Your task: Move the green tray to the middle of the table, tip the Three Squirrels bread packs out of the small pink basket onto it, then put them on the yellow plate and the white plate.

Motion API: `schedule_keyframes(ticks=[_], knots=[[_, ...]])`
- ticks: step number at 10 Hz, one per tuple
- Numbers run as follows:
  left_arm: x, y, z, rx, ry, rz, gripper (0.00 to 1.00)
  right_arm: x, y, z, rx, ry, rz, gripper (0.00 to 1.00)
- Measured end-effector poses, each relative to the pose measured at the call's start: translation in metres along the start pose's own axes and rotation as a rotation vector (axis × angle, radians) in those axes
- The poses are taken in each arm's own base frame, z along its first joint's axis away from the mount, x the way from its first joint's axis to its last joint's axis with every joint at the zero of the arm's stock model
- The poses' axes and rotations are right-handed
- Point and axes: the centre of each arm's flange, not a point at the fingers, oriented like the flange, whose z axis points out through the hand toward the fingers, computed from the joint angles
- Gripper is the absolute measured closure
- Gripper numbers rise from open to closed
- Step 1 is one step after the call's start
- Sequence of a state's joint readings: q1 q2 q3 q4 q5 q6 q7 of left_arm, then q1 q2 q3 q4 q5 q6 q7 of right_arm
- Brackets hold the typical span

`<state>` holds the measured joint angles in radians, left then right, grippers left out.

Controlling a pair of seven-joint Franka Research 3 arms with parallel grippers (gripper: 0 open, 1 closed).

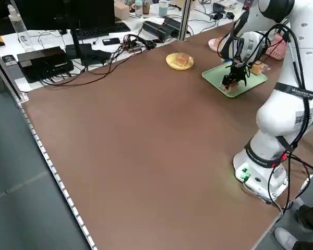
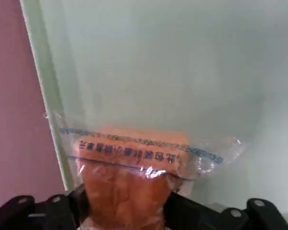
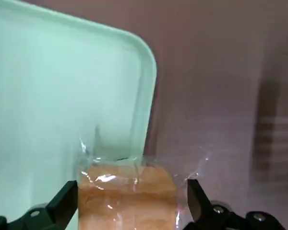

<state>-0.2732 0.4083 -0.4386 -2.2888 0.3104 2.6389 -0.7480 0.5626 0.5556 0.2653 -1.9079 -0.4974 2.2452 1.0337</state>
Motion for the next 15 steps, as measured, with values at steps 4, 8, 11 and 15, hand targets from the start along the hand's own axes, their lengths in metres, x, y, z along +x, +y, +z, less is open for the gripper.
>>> schedule_keyframes(ticks=[4, 8, 11, 15], knots=[[0.048, -0.024, -0.050, 0.034, 0.050, -0.072, 0.40, -0.005, -0.007, 0.003, 0.007, 0.002, -0.013, 0.05], [0.133, -0.076, -0.143, 0.064, 0.124, -0.220, 0.36, 0.000, -0.007, -0.004, 0.016, 0.015, 0.011, 0.36], [0.175, -0.108, -0.156, 0.029, 0.156, -0.289, 0.35, 0.027, -0.006, -0.038, 0.037, 0.059, 0.064, 0.56], [0.253, -0.141, -0.134, -0.057, 0.184, -0.369, 0.34, 0.139, 0.065, -0.106, 0.019, 0.185, 0.189, 0.59]])
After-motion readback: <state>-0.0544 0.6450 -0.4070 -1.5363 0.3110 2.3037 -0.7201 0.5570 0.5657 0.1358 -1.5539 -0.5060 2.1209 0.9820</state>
